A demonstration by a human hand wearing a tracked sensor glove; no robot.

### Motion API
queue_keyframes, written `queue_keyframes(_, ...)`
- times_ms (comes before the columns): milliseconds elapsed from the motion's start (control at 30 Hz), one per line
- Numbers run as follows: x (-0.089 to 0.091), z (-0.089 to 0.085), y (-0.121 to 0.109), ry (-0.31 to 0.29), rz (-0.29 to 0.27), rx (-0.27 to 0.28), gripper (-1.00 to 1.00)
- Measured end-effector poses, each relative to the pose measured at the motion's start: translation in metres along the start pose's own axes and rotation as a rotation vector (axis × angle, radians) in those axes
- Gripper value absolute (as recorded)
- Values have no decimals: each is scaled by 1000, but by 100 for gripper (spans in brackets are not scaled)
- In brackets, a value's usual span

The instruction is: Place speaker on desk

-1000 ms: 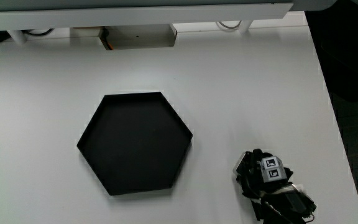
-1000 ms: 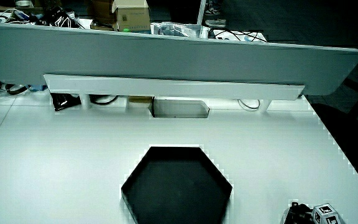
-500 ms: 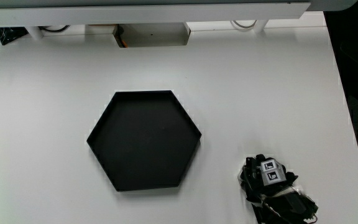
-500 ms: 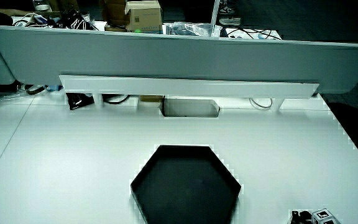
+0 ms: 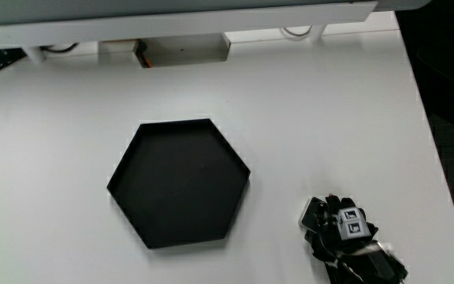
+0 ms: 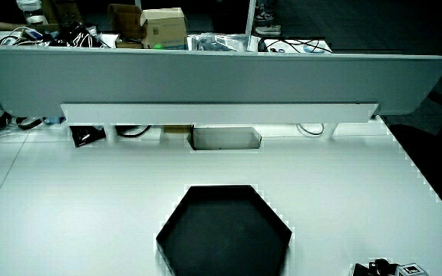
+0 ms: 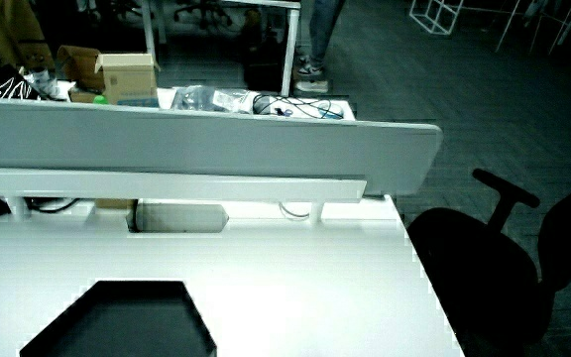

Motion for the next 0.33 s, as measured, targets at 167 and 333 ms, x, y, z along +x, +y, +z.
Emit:
queue_keyframes(167, 14, -17, -18, 255, 71, 74, -100)
queue_keyframes(333, 26, -29, -36, 504, 143, 156, -100)
